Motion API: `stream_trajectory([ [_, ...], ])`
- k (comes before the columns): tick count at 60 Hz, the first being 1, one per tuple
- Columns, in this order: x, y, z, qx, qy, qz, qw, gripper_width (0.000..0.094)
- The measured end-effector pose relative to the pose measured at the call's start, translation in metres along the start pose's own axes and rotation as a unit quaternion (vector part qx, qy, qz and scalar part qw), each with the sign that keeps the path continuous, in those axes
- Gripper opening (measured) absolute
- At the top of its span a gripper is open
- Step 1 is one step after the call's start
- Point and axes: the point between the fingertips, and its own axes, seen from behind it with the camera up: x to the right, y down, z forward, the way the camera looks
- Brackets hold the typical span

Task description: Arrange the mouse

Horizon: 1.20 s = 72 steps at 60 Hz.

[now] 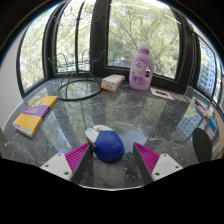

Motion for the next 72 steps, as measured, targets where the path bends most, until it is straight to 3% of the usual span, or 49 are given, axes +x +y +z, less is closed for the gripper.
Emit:
stream_trajectory([
  [13, 0.008, -0.028, 0.033, 0.005, 0.013, 0.001, 1.000, 0.0835],
  [16, 0.005, -0.032, 0.040, 0.010, 0.004, 0.002, 1.000, 0.0749],
  [20, -0.005, -0.034, 0.045, 0.012, -0.016, 0.011, 1.000, 0.0542],
  [29, -0.005, -0.034, 0.044, 0.016, 0.006, 0.015, 1.000, 0.0459],
  [43, -0.005, -0.040, 0.038, 0.010, -0.004, 0.028, 1.000, 0.0348],
  [47, -0.005, -0.065, 0.027, 0.031, -0.009, 0.015, 0.999, 0.0347],
  [54, 0.005, -0.156, -0.026, 0.114, -0.039, 0.021, 0.992, 0.0348],
  [63, 0.078, -0.276, -0.131, 0.256, -0.047, 0.051, 0.964, 0.0346],
  [68, 0.144, -0.308, -0.168, 0.302, -0.025, 0.065, 0.951, 0.0344],
  [72, 0.205, -0.295, -0.174, 0.303, 0.002, 0.076, 0.950, 0.0343],
])
